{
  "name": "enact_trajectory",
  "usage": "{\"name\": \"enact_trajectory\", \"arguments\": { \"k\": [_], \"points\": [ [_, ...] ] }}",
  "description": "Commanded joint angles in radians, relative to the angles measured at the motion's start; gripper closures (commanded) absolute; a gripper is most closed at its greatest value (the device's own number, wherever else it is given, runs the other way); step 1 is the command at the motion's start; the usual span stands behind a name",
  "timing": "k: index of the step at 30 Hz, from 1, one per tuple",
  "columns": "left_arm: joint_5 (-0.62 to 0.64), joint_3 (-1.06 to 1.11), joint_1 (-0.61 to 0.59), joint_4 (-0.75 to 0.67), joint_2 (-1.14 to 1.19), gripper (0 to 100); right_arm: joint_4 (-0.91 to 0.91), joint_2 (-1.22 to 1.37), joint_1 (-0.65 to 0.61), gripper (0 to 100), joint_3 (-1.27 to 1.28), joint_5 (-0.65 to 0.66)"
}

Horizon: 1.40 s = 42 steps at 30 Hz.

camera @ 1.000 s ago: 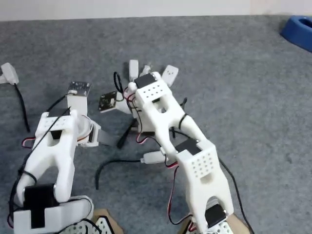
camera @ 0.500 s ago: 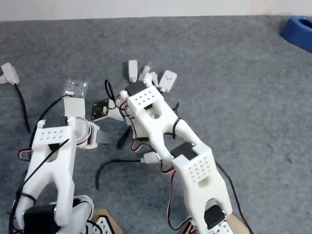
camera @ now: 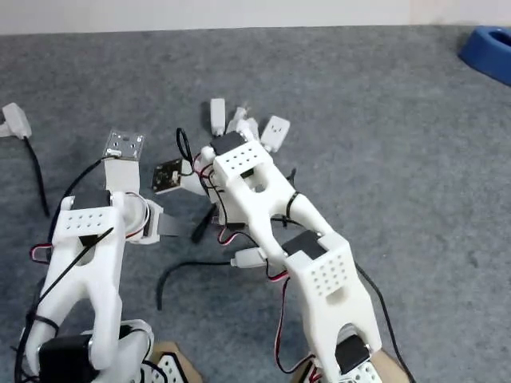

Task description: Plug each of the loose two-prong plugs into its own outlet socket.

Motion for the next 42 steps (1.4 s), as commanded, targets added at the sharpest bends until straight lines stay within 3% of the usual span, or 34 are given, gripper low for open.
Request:
{"name": "enact_trajectory", "arguments": {
  "k": [1, 5, 22, 30, 42],
  "points": [
    [-0.008, -0.005, -0.004, 0.009, -0.030, 59, 0.012, -0.001, 0.058, 93.6, 0.025, -0.003],
    [-0.008, -0.005, -0.002, 0.009, -0.030, 59, 0.005, 0.012, 0.114, 99.7, 0.027, -0.005],
    [-0.008, -0.005, 0.001, 0.009, -0.030, 59, 0.012, 0.033, 0.240, 99.1, 0.027, -0.003],
    [-0.008, -0.005, 0.016, 0.009, -0.030, 59, 0.013, 0.033, 0.214, 75.9, 0.030, -0.003],
    [-0.008, -0.005, 0.016, 0.009, -0.030, 59, 0.004, 0.041, 0.217, 99.3, 0.036, -0.008]
  ]
}}
